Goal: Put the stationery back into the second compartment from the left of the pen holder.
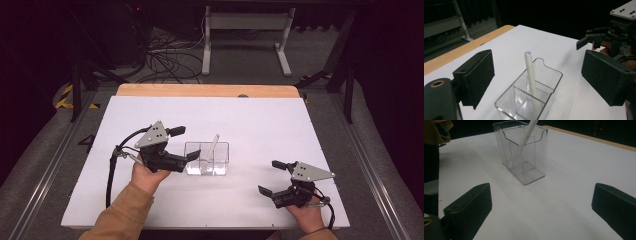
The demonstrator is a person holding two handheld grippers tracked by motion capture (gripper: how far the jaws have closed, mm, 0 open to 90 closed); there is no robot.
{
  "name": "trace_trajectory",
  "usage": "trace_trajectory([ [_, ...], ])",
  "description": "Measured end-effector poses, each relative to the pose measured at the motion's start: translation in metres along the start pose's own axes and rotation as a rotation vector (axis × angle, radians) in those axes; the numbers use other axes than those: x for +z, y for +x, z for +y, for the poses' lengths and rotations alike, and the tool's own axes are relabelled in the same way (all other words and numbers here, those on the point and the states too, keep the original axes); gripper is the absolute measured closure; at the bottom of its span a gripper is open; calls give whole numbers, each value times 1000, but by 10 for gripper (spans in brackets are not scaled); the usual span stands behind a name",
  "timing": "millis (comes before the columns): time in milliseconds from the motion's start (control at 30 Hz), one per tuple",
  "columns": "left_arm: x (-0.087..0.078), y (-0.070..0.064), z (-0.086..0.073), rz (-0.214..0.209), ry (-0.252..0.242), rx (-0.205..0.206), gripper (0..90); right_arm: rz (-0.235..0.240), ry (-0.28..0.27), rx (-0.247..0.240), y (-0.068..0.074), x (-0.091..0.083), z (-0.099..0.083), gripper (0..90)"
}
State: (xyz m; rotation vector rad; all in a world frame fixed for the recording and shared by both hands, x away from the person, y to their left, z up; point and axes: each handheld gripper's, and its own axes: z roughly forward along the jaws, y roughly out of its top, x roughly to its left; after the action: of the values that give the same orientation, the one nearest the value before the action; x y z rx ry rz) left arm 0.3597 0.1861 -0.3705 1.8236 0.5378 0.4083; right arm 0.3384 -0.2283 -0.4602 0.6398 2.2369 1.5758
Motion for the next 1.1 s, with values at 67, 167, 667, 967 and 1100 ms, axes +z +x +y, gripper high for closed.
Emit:
trace_trajectory([
  [67, -5, 1, 0, 2, 1, -6, 105, -2, 0, 0, 0, 0, 0, 33],
  [167, -11, 2, -1, 10, 1, -9, 90, -3, 1, -1, 1, -1, 0, 33],
  [667, -45, 4, -16, 24, 90, -1, 36, -3, 3, -3, 3, -2, -1, 33],
  [967, -66, 13, -43, 34, 84, -34, 27, -4, 4, -4, 3, -3, -1, 32],
  [1100, -78, 17, -58, 24, 48, -57, 27, 3, 3, -8, 4, -3, -1, 31],
])
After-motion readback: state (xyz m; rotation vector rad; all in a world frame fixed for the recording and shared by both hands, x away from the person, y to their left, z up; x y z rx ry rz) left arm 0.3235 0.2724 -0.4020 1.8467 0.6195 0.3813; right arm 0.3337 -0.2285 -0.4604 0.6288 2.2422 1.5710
